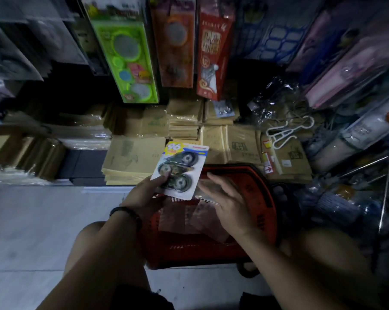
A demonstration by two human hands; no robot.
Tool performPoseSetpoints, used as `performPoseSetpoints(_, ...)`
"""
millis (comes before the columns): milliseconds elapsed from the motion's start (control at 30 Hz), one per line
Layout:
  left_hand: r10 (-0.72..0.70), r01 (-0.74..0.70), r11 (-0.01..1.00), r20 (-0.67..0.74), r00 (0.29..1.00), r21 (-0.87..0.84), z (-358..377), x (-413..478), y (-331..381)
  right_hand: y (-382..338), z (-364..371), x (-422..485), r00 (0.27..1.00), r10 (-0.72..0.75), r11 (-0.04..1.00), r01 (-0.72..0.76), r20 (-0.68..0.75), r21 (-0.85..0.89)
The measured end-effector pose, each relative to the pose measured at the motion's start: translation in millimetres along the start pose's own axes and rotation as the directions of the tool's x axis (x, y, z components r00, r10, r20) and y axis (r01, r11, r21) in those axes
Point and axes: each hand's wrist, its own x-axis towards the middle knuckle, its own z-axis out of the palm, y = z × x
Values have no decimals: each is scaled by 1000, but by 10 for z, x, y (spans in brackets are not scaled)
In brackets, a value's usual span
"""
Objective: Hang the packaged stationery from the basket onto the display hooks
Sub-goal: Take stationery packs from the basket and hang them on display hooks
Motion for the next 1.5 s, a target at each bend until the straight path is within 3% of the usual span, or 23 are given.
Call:
performPoseSetpoints(133,101,-110,985,-71,992,-134,-35,-209,5,-52,-327,-44,992,112,991,-115,-60,-63)
performPoseSetpoints(233,153,-164,980,-98,983,-110,9,-373,3,-182,-533,11,955,218,967,-239,-200,-88)
performPoseSetpoints(400,279,-279,960,-27,960,-21,275,-671,85,-609,-760,265,930,150,987,-160,-335,-3)
performPoseSetpoints(533,398,-398,915,-15,917,-64,631,-986,239,-899,-807,438,981,2,998,-13,-194,-55)
performPoseSetpoints(667,562,-562,827,24,827,19,877,-1275,435,-1003,-932,497,998,-42,999,41,-43,-28)
performPoseSetpoints(800,608,-609,786,47,793,102,964,-1502,564,-1100,-1192,587,994,-96,995,95,47,20)
performPoseSetpoints(900,617,-621,783,76,783,45,1051,-1712,703,-1118,-1476,726,990,-137,990,137,32,-5)
performPoseSetpoints(1000,629,-638,770,165,759,1,1133,-1942,890,-1144,-1791,940,995,-90,996,91,53,-26)
performPoseSetpoints(1200,711,-732,682,250,657,-14,1284,-2252,1396,-1465,-2379,1394,988,-153,980,153,10,-127)
performPoseSetpoints(1500,832,-861,506,288,474,-45,1585,-2639,2401,-2015,-3321,2150,954,-234,963,200,-186,-183)
